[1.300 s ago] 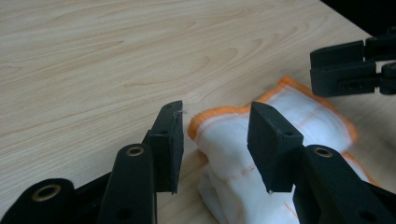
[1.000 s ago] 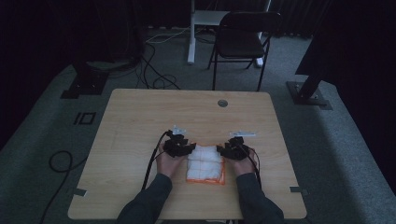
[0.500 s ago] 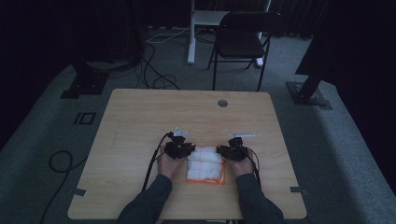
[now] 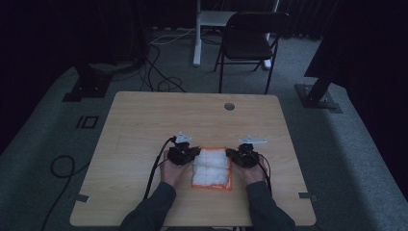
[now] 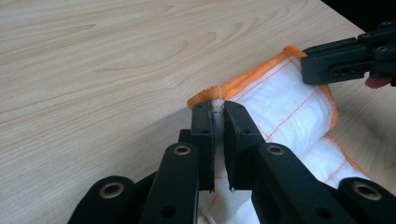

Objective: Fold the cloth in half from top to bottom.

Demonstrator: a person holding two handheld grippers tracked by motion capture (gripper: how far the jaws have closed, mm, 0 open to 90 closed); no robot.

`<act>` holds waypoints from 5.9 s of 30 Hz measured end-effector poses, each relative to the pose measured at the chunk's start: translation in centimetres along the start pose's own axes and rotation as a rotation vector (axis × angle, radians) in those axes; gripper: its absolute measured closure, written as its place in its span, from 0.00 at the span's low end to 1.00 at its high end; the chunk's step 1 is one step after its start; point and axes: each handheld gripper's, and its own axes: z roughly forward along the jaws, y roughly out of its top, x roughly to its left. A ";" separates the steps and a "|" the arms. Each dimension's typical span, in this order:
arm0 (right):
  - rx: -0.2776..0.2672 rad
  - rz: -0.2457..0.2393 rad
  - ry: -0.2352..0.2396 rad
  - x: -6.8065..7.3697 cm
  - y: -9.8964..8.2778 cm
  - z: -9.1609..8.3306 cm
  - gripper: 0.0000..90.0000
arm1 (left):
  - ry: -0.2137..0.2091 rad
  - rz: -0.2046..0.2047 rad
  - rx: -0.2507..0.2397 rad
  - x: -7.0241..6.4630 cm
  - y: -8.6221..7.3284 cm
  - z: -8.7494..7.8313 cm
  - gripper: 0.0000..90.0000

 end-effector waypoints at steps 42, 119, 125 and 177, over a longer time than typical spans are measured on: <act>-0.052 -0.085 0.028 1.1 -3.0 -2.6 0.93 | -0.010 -0.021 -0.068 -0.9 -0.3 -2.7 0.75; -0.041 -0.037 0.178 1.3 -4.0 -4.6 0.70 | -0.059 0.000 0.028 -2.6 -7.5 -3.4 0.89; -0.042 -0.001 0.226 0.5 -3.3 -3.6 0.56 | -0.056 0.006 0.025 -2.7 -7.3 -3.3 0.89; -0.075 -0.102 0.152 1.9 -2.9 -3.3 0.62 | -0.047 0.098 0.032 -3.5 -5.6 -1.6 0.79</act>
